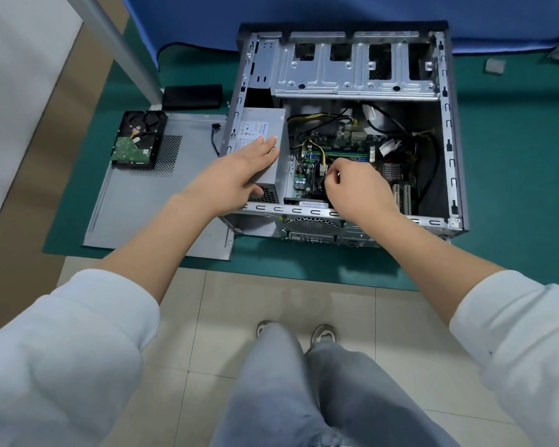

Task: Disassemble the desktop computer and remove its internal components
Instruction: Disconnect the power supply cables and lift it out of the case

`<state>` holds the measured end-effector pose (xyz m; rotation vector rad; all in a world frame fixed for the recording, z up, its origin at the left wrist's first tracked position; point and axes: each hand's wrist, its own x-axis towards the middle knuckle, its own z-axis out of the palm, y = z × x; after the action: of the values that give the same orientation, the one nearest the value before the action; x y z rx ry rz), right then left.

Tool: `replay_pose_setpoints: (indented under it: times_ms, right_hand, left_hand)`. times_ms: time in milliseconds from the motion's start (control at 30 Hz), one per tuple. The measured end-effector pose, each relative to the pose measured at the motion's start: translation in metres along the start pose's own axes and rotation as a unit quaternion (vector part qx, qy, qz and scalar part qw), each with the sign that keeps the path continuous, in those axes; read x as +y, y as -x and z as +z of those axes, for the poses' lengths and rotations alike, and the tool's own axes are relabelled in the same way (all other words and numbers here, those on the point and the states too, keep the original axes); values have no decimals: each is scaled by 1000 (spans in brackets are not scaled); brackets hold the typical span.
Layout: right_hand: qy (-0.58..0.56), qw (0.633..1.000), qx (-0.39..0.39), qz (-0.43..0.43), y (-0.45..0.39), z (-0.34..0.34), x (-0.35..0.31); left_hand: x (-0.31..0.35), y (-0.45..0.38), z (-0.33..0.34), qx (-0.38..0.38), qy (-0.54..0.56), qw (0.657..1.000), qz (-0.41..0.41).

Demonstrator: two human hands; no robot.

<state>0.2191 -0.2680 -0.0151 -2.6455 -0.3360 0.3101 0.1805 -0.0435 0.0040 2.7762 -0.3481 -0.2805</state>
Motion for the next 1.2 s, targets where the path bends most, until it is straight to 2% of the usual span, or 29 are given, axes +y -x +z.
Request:
replay_pose_setpoints:
  times_ms: [233, 300, 367, 467, 533, 600, 733, 867, 1033, 1200]
  right_hand:
    - [-13, 997, -69, 9, -3, -6, -2]
    - [-58, 995, -78, 10, -6, -8, -5]
    - [-138, 988, -63, 1, -19, -11, -17]
    - [-180, 982, -23, -54, -51, -6, -55]
    - [-157, 985, -6, -78, -70, 3, -87]
    - [-121, 990, 5, -70, -86, 15, -110]
    - [-33, 999, 29, -13, -100, 37, -126]
    - [57, 995, 85, -11, -99, 51, -127]
    - [40, 994, 101, -16, -96, 48, -114]
    - [30, 994, 100, -25, -96, 46, -113]
  left_hand:
    - [0, 1, -6, 32, -18, 999, -6]
    - [-7, 0, -14, 80, 39, 995, -44]
    - [-18, -7, -17, 129, 131, 977, -108]
    - [-33, -26, -18, 141, 281, 921, -231]
    - [-37, -40, -16, 120, 342, 894, -263]
    - [-37, -52, -12, 112, 373, 884, -261]
    - [-32, -58, -4, 153, 434, 838, -293]
    - [-36, -57, -2, 131, 432, 834, -318]
    - [-37, -56, -2, 124, 438, 837, -305]
    - [-37, -54, -5, 120, 453, 825, -314]
